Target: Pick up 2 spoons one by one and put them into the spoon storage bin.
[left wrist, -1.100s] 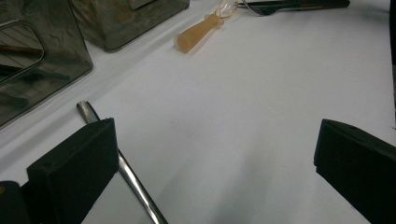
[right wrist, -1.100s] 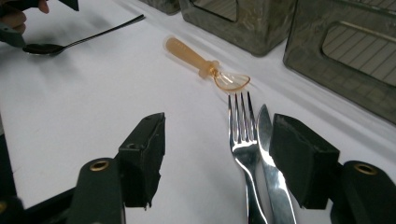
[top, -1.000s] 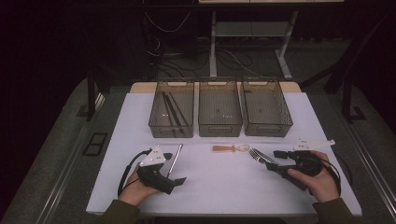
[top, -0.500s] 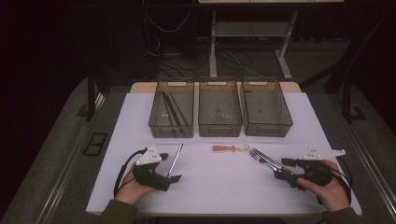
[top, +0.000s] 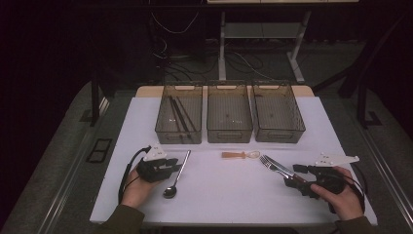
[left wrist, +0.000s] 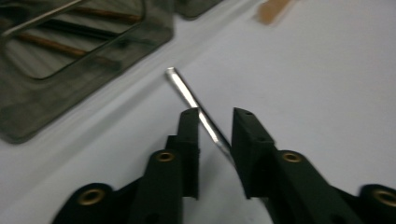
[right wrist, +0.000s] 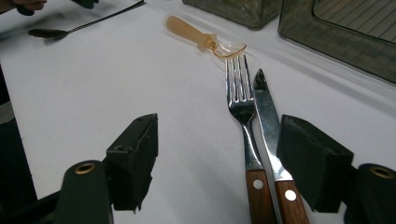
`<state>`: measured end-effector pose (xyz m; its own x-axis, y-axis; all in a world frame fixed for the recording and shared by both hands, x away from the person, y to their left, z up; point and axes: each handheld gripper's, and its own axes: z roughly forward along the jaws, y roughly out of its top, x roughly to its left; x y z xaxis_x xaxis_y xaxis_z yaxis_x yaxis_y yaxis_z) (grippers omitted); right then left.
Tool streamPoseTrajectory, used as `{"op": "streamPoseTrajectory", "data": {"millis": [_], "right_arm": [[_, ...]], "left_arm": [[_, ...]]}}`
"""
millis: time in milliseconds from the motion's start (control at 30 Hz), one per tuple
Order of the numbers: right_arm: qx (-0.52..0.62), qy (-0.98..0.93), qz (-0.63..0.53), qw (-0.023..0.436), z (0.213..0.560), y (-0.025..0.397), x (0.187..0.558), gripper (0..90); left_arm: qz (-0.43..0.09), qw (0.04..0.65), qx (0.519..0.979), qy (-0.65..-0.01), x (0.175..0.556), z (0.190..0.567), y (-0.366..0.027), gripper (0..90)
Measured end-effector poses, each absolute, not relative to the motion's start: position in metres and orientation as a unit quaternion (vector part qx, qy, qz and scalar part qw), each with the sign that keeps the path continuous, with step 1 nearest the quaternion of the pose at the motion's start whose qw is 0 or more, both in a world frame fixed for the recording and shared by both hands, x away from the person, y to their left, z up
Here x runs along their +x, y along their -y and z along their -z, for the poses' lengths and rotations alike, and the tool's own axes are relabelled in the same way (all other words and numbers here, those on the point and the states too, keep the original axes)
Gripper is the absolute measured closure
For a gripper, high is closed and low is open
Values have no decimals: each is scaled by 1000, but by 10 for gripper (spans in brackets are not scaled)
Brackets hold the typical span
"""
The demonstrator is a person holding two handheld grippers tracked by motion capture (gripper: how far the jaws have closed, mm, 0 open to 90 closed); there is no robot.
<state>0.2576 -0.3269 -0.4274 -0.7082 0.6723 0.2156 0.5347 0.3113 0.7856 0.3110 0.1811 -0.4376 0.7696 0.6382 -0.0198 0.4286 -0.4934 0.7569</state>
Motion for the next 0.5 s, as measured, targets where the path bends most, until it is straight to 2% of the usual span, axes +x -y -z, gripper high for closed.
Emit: {"op": "streamPoseTrajectory", "data": {"millis": [133,500], "right_arm": [[373,-807,-452,77,427,326,258,297],[370,-807,-453,81,427,324,258,298]], "left_arm": [[-131,386,852,-330,323,438,-179,881],[-145,344,861,-346,352,446,-155,891]]}}
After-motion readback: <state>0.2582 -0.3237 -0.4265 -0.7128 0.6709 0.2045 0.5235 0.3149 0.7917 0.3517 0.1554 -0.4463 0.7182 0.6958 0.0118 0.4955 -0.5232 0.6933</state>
